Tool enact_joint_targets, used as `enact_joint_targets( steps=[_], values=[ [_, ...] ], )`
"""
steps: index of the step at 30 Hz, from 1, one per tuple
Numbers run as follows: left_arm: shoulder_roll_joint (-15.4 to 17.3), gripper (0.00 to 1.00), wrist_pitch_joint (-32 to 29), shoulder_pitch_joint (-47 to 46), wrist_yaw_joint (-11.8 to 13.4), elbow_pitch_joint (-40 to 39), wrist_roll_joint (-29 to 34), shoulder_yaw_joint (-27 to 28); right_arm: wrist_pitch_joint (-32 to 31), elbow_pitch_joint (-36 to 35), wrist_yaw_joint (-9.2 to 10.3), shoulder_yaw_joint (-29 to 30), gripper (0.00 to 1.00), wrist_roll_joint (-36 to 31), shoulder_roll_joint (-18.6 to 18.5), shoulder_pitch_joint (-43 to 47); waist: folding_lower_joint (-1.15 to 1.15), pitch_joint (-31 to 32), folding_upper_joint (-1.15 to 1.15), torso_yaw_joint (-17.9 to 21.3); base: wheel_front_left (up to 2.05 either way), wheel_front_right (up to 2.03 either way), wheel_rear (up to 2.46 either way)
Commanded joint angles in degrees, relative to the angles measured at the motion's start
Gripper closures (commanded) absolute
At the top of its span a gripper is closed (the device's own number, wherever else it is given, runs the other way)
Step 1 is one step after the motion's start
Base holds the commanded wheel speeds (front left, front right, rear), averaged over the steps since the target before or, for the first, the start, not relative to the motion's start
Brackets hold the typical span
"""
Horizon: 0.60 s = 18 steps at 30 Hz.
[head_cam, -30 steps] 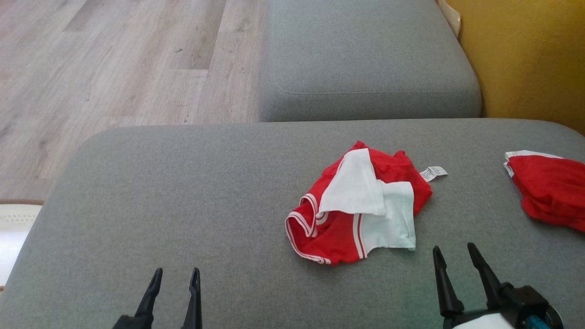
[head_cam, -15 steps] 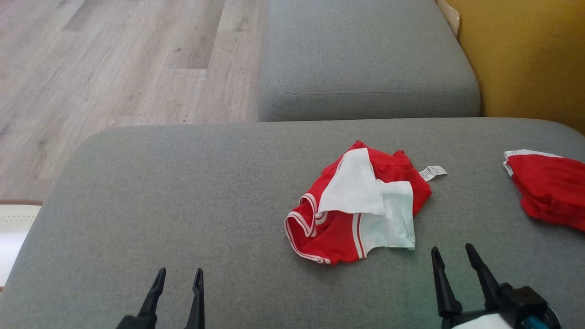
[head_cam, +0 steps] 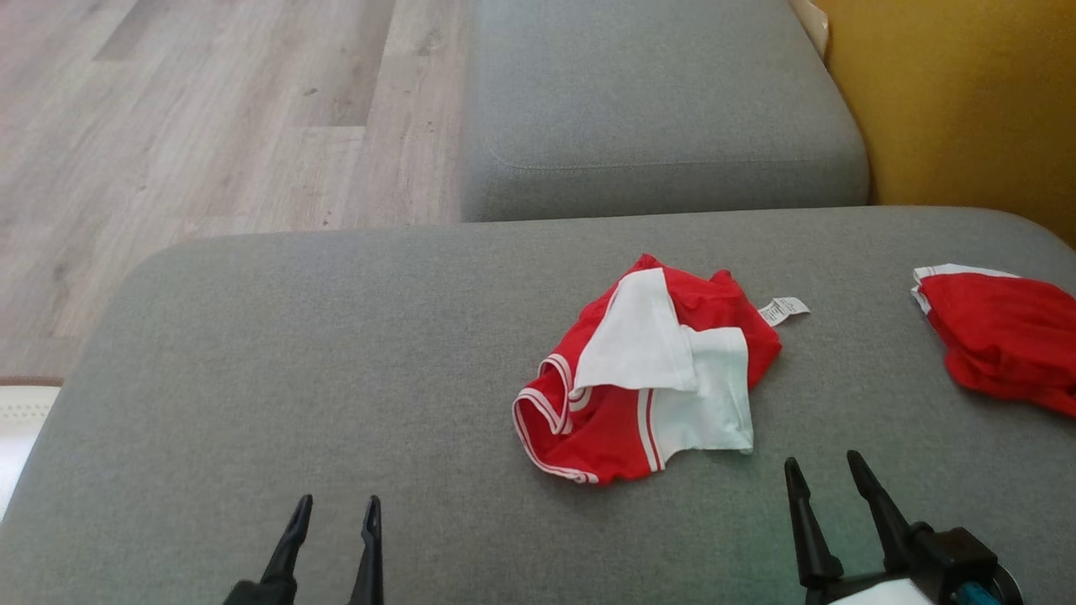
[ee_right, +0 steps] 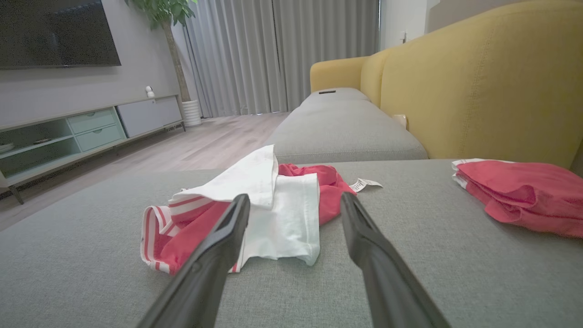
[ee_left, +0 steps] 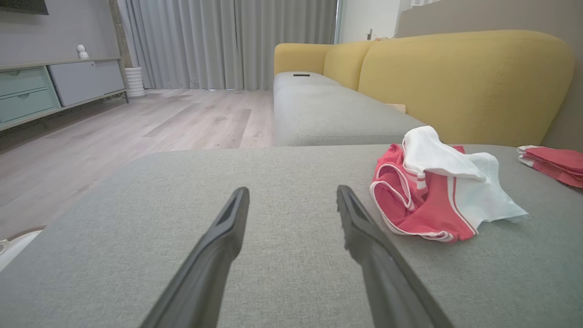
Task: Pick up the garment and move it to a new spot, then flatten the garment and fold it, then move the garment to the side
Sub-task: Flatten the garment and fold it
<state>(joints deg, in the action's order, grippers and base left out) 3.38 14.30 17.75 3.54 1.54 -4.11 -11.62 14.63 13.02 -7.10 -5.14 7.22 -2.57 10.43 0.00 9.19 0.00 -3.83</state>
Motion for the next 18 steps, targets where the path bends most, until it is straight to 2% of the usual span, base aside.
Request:
enact_joint_targets(
  steps=[1, 7, 10, 13, 15, 18],
  values=[
    [-0.5, 0.0, 0.7, -2.72, 0.14, -1.77, 0.13, 1.4, 0.37, -1.7, -0.39, -1.53, 0.0, 0.04, -0.31, -1.83, 0.0, -0.3, 0.0, 0.36, 0.0, 0.0, 0.0],
    [-0.5, 0.0, 0.7, -3.18, 0.48, -1.43, -0.64, 0.63, 0.37, -2.41, -0.39, -2.3, 0.0, 0.17, -0.31, -2.45, 0.0, -1.74, 0.0, 1.95, 0.0, 0.0, 0.0],
    [-0.5, 0.0, 0.7, -3.79, 0.78, 0.12, -9.0, -0.22, 0.37, -2.95, -0.39, -2.57, 0.0, 0.0, -0.31, -2.82, 0.0, -3.06, 0.0, 2.79, 0.0, 0.0, 0.0],
    [-0.5, 0.0, 0.7, -6.0, -0.43, 4.22, -16.18, -3.5, 0.37, -3.05, -0.39, -2.56, 0.0, -0.6, -0.31, -3.43, 0.0, -4.85, 0.0, 3.76, 0.0, 0.0, 0.0],
    [-0.5, 0.0, 0.7, -8.18, -1.49, 8.75, -23.01, -7.27, 0.37, -3.31, -0.39, -2.68, 0.0, -1.06, -0.31, -4.03, 0.0, -6.17, 0.0, 4.51, 0.0, 0.0, 0.0],
    [-0.5, 0.0, 0.69, -13.29, -2.38, 14.75, -29.41, -13.46, 0.37, -3.62, -0.39, -3.05, 0.0, -1.63, -0.56, -5.35, 0.0, -8.45, 0.0, 6.12, 0.0, 0.0, 0.0]
  ],
)
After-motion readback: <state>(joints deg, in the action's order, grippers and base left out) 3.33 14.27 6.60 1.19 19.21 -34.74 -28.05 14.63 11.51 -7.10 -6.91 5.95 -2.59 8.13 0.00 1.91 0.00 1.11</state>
